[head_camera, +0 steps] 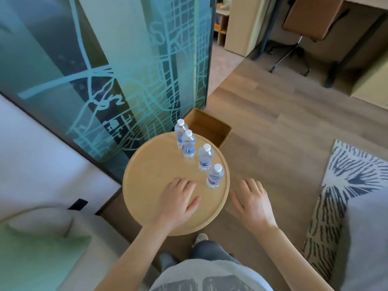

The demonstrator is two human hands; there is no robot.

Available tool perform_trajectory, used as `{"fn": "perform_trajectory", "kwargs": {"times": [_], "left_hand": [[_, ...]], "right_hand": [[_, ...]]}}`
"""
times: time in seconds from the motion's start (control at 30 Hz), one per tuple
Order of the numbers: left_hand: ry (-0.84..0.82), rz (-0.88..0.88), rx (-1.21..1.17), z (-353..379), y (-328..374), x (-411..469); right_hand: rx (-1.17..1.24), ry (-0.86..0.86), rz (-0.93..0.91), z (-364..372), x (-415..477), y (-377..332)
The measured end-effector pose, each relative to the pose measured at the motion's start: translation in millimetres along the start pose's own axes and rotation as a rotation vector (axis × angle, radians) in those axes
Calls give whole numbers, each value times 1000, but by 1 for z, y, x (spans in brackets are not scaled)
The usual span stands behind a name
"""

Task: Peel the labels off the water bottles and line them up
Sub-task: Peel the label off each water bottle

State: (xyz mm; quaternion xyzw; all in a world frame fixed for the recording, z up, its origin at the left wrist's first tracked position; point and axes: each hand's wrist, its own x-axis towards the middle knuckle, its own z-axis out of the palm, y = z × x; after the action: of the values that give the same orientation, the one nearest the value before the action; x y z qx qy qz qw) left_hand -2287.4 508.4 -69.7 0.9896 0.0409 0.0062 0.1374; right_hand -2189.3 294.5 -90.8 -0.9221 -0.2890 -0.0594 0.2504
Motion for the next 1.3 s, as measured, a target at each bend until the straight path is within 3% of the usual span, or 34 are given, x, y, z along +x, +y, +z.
{"fn": "perform_trajectory", "kwargs": {"times": [0.27, 0.57, 0.8, 1.0, 1.3], "left_hand": [[20, 26, -38, -11, -21, 51], [-45, 201, -14, 4, -49, 79], [-91, 263, -42, 23, -85, 90], [-155, 281, -35, 57, -110, 99], [-206, 207, -74, 112, -134, 102]], "right_hand": [[-1, -3, 33, 16, 45, 14], [-50, 15, 99, 42, 49, 2], [51, -86, 365, 63, 44, -10], [293, -164, 628, 104, 52, 2], [338, -256, 701, 170, 69, 43]]}}
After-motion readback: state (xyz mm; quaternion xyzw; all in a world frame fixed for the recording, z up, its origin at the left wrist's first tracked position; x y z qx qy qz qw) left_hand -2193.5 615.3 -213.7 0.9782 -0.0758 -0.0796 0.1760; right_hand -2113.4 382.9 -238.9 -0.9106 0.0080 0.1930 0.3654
